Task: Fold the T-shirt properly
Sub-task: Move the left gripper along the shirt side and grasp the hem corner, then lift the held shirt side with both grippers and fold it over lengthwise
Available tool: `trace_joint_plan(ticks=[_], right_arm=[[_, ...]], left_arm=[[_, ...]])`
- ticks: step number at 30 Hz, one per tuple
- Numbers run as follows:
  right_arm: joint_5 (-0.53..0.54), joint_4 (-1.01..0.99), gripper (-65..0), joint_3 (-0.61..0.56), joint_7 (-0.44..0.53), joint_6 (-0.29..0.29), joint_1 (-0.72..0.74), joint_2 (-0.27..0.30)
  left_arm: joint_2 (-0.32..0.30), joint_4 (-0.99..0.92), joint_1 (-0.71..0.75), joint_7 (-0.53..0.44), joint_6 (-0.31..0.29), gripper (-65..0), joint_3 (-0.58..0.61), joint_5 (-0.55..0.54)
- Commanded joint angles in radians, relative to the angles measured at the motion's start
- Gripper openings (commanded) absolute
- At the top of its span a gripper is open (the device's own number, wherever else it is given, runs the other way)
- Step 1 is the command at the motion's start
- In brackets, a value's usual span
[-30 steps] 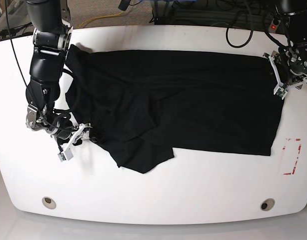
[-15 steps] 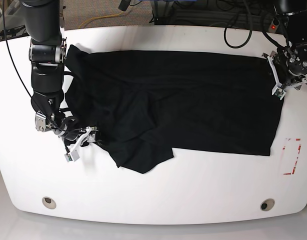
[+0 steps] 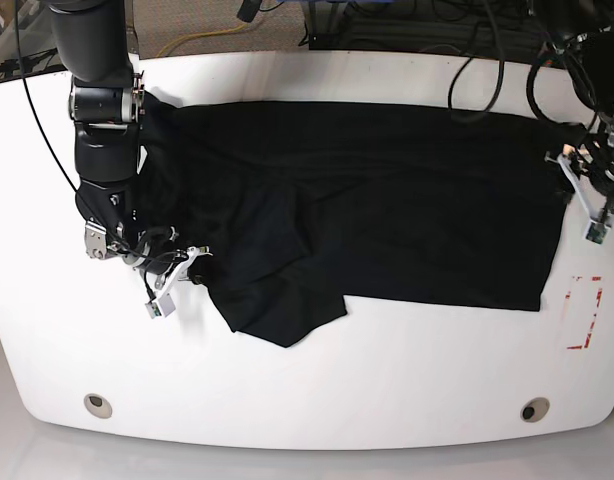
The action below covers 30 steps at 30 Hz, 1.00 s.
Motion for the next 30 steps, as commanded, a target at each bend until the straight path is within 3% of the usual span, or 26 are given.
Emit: trace_joint_plan(ticks=[1, 5, 15, 23, 30], right_arm=[[0.015, 0.022, -65.0, 0.002, 0.022, 0.009, 0.033, 0.014], [0.015, 0.069, -65.0, 0.002, 0.015, 0.009, 0.03, 0.016], [0.016, 0.08, -65.0, 0.002, 0.013, 0.009, 0.027, 0.011], [0.016, 0.08, -65.0, 0.002, 0.013, 0.009, 0.025, 0.011], [0.018, 0.08, -65.0, 0.002, 0.013, 0.009, 0.024, 0.013]], left_arm=[[0.007, -0.043, -0.093, 0.001, 0.007, -17.8, -0.008, 0.059], [0.026, -0.202, -0.23, -0.034, 0.007, -5.7, -0.009, 0.114], [0.021, -0.688, -0.483, -0.243, 0.007, -5.7, -0.008, 0.125], [-0.028, -0.969, -0.556, -0.419, 0.058, -5.7, 0.04, 0.121], [-0.069, -1.176, -0.612, -0.577, 0.06, -5.7, 0.093, 0.122]])
